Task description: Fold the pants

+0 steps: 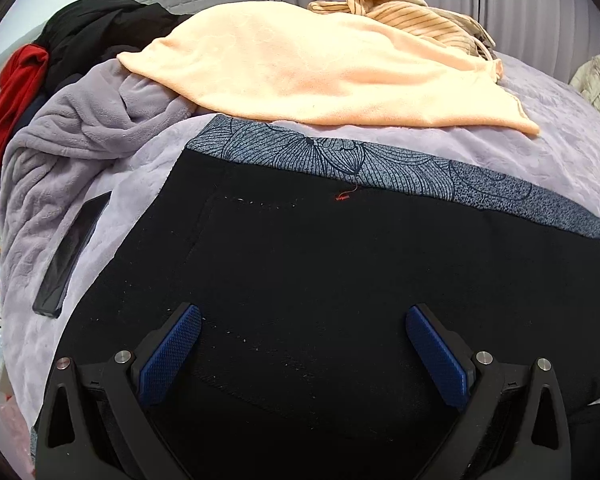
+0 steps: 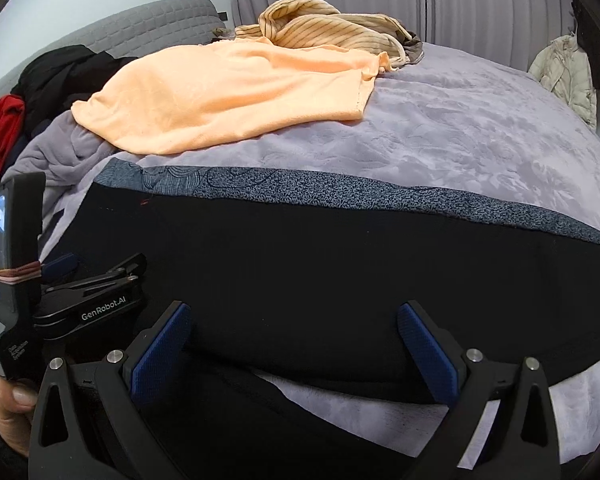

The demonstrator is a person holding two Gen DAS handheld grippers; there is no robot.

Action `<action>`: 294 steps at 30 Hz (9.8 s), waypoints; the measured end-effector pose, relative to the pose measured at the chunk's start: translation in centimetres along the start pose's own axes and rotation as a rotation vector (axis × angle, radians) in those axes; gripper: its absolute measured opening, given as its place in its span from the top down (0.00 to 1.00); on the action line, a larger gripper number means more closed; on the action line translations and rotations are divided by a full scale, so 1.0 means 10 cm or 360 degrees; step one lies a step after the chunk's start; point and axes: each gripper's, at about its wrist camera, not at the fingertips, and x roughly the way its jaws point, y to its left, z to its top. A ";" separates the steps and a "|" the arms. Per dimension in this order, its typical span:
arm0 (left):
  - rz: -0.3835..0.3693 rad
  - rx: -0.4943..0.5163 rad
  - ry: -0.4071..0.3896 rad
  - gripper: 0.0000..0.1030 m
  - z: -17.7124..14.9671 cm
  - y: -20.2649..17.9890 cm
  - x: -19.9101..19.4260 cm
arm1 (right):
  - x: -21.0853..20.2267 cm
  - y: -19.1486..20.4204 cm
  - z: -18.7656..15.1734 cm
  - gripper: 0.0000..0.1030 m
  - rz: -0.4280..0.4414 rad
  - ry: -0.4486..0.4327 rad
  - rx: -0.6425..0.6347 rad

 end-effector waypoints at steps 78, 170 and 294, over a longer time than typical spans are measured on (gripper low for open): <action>-0.0154 -0.0491 0.0439 0.65 0.96 0.06 0.71 | 0.59 0.77 0.56 0.89 0.0456 0.0112 -0.1177; -0.0359 0.0337 0.0029 0.00 -1.06 -0.22 -1.23 | -0.83 -1.14 -0.51 0.94 -0.0474 0.0314 0.0272; 0.0030 0.0452 -0.0091 0.00 -0.66 -1.14 -0.95 | -1.08 -1.07 -0.94 0.00 -0.0648 0.0118 0.0032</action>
